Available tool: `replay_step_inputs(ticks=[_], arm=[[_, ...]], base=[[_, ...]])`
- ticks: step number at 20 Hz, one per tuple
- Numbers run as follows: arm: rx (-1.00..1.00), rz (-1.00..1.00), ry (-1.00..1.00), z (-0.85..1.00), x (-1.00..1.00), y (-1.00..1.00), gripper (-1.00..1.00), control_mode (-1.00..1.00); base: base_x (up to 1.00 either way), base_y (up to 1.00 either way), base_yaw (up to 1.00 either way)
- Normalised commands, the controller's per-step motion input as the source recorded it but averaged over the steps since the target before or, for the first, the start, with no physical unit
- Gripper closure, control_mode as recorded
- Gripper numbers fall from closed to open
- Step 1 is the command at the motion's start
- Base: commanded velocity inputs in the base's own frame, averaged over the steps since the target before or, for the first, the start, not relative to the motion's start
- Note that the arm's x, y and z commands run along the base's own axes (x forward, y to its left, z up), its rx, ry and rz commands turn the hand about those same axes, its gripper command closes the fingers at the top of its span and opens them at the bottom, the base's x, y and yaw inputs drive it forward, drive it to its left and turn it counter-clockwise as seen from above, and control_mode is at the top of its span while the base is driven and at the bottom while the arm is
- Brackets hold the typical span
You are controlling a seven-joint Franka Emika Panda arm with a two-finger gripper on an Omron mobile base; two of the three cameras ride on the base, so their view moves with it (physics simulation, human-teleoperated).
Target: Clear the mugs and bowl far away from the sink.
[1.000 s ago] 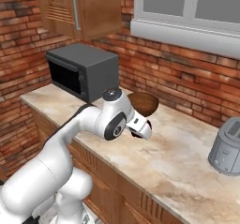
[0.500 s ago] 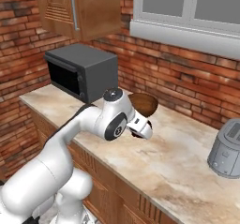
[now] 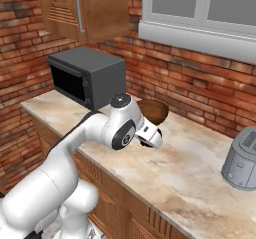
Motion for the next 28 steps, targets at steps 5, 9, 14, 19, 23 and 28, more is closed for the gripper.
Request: replay_step_inputs(ticks=[5, 9, 14, 19, 23, 28], arm=[[0.0, 0.0, 0.0, 0.0, 0.0, 0.0, 1.0, 1.0], [0.0, 0.01, 0.0, 0.0, 0.34, -0.22, 1.0, -1.0], [0.0, 0.03, 0.0, 0.0, 0.38, -0.18, 1.0, -1.0], [0.0, 0.08, 0.0, -0.02, 0.21, -0.21, 1.0, -1.0], [0.0, 0.22, 0.0, -0.14, 0.2, -0.49, 1.0, -1.0], [0.0, 0.32, -0.05, -0.3, 0.12, -0.65, 1.0, -1.0]], base=[[0.36, -0.17, 0.0], [0.1, -0.06, 0.0], [0.0, 0.0, 0.0], [0.0, 0.0, 0.0], [0.0, 0.0, 0.0], [0.0, 0.0, 0.0]])
